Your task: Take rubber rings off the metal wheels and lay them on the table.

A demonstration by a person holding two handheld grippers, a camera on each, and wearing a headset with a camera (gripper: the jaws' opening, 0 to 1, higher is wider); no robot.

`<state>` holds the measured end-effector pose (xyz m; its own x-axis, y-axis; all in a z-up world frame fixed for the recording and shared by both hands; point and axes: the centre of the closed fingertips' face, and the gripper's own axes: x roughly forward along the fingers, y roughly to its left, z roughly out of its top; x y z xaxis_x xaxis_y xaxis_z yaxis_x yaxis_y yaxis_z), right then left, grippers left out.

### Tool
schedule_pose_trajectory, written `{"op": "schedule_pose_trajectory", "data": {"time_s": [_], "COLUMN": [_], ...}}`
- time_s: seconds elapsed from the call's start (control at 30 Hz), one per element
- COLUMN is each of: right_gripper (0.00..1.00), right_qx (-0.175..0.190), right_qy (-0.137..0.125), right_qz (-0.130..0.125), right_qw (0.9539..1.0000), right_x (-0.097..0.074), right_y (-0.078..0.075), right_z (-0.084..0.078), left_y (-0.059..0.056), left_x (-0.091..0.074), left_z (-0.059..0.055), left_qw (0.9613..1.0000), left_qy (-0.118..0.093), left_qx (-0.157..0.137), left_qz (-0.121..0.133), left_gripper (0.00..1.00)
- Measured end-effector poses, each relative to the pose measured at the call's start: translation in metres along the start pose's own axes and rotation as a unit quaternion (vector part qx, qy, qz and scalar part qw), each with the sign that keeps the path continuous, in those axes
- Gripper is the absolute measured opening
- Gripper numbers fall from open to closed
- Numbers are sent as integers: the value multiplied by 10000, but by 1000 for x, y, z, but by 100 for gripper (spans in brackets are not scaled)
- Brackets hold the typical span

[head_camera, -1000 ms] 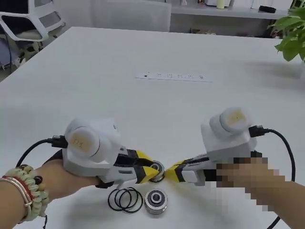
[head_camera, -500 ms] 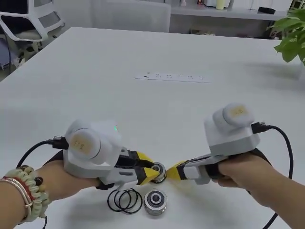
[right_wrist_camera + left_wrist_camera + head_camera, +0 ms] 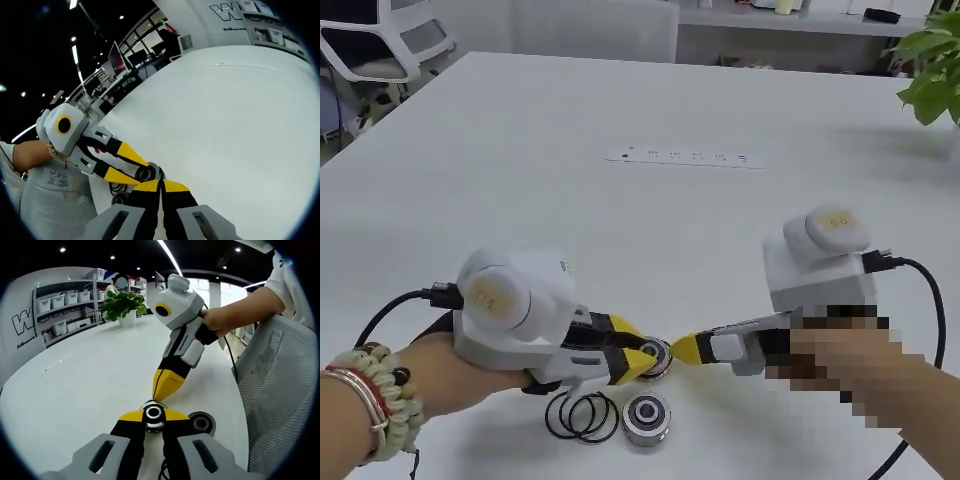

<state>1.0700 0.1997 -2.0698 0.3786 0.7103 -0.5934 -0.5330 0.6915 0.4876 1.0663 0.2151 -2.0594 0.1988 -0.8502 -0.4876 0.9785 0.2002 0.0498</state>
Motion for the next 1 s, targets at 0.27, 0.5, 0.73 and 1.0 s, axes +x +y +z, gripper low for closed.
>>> {"op": "schedule_pose_trajectory", "data": {"time_s": [0.27, 0.5, 0.73, 1.0], "right_gripper": [0, 0, 0, 0], "right_qx": [180, 188, -70, -138], "right_qy": [-36, -41, 28, 35], "right_qz": [112, 120, 32, 49], "right_qw": [9998, 9997, 10000, 9999], "right_x": [-1, -2, -1, -1], "right_y": [7, 8, 15, 14], "right_z": [0, 1, 3, 3], "left_y": [0, 0, 0, 0], "left_x": [0, 0, 0, 0], "left_z": [0, 0, 0, 1], "left_qw": [10000, 10000, 10000, 10000], "left_qy": [16, 16, 12, 8], "left_qx": [43, 37, 29, 38], "left_qz": [5, 15, 28, 31], "left_gripper": [7, 7, 7, 7]}}
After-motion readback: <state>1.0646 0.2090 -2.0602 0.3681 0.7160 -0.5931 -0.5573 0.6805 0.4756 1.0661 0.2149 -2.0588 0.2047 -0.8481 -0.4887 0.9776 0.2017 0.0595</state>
